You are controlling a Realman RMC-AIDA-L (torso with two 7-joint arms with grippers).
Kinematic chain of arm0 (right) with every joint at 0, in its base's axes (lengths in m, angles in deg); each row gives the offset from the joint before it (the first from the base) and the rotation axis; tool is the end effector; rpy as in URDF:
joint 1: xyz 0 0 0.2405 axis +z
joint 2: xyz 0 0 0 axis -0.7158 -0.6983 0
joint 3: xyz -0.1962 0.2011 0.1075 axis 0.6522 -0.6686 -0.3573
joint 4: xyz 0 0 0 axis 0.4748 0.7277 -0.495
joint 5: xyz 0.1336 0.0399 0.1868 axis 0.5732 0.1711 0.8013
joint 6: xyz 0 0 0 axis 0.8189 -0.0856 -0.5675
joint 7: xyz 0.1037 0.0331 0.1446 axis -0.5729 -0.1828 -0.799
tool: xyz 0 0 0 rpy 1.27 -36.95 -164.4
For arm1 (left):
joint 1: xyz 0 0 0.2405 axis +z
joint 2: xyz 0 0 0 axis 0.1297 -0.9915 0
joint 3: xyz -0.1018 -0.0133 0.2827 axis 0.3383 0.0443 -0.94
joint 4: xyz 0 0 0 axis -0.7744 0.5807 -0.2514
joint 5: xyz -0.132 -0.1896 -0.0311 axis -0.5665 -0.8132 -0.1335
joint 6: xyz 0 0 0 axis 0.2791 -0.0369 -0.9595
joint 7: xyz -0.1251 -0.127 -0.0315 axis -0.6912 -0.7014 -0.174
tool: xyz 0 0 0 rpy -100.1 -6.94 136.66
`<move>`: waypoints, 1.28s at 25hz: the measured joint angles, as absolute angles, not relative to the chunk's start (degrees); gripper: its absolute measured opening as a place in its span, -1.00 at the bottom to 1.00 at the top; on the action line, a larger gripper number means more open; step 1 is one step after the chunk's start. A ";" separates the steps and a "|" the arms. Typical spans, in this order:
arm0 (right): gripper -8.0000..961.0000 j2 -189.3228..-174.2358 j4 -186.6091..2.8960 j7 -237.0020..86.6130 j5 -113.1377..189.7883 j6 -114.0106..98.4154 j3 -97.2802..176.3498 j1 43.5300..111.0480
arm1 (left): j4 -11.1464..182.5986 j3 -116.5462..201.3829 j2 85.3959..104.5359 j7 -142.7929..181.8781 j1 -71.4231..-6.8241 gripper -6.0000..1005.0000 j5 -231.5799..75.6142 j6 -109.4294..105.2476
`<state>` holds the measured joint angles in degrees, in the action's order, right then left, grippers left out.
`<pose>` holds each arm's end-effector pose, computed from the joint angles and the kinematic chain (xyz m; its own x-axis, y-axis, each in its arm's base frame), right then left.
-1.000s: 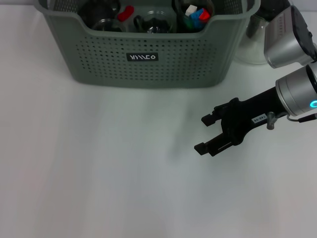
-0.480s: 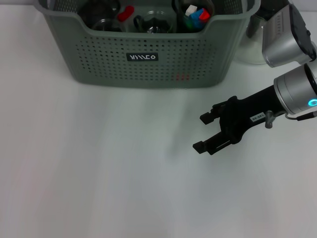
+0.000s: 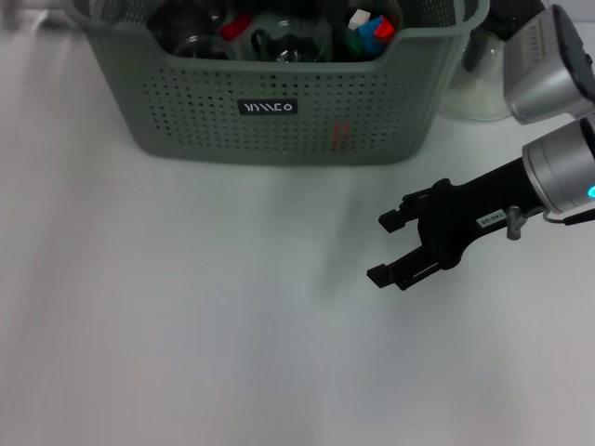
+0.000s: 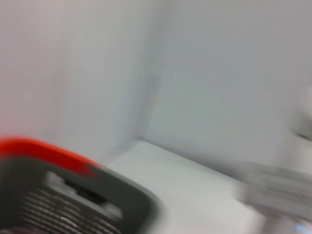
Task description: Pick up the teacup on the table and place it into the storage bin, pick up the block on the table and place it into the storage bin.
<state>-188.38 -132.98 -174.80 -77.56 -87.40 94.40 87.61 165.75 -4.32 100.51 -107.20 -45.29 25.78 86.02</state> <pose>0.2358 0.3982 -0.1030 0.9273 -0.3736 0.0224 -0.3741 -0.9270 0.0281 -0.1186 0.4192 0.0304 0.8464 0.3485 0.4028 0.4364 -0.8873 -0.1493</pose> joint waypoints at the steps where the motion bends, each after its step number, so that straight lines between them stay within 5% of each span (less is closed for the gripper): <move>1: 0.97 -188.30 -132.98 -174.44 -77.53 -87.68 94.08 87.60 | 166.33 -2.79 100.90 -104.95 -43.11 0.46 23.81 90.25; 11: 0.97 -188.40 -132.52 -170.01 -74.58 -88.59 93.25 87.82 | 150.46 2.60 104.26 -81.10 -33.30 0.45 33.22 96.89; 32: 0.97 -189.45 -123.33 -159.27 -70.44 -81.25 94.14 89.44 | 134.53 4.63 103.27 -72.80 -34.39 0.45 42.15 81.24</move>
<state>-189.45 -123.33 -159.27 -70.44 -81.25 94.14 89.44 134.53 4.63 103.27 -72.80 -34.39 42.15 81.24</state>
